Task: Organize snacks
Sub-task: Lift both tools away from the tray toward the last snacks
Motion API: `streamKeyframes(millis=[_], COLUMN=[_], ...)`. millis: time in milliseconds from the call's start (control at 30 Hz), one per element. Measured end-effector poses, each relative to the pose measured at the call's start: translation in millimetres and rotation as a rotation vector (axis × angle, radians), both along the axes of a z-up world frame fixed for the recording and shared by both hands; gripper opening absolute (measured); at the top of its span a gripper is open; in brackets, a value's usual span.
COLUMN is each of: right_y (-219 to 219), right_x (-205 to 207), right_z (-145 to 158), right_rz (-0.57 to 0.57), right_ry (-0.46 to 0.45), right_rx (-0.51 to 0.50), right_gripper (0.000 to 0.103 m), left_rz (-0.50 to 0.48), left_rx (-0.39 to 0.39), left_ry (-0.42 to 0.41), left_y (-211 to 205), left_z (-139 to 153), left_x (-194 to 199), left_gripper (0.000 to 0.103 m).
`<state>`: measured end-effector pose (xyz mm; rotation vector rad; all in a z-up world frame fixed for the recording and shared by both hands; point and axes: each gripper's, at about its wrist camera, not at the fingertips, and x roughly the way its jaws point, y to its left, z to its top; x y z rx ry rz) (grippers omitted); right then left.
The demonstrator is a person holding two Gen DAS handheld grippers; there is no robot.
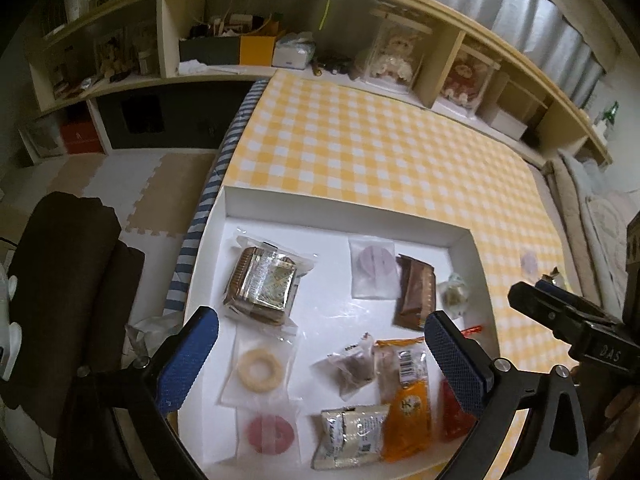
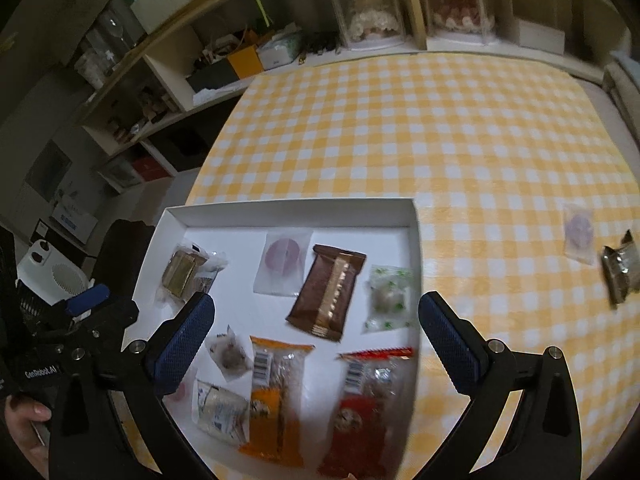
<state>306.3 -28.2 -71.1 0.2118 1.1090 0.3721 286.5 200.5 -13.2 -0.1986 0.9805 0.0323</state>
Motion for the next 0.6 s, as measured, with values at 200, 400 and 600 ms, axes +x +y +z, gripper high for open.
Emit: streamKeyframes(millis=[200,400,600], right_y=[-15.8,-32.4,-50.6], right_x=[-14.6,-27.3,-38.0], right_z=[14.0,21.4,33.4], right_rz=[-0.005,-0.018,-0.031], right_ry=[-0.022,-0.03,-0.049], right_rx=[-0.031,-0.047,-0.061], right_gripper=[0.103,0.103,0.103], left_rz=[0.0,-0.013,-0.047], left_rx=[0.019,0.037,0.058], left_ry=[-0.018,-0.028,-0.048], left_y=[-11.8,-20.3,-39.8], left_z=[17.0,30.0,42.3], left_x=[-15.4,-23.9,-29.1], left_gripper=[0.103,0.103,0.103])
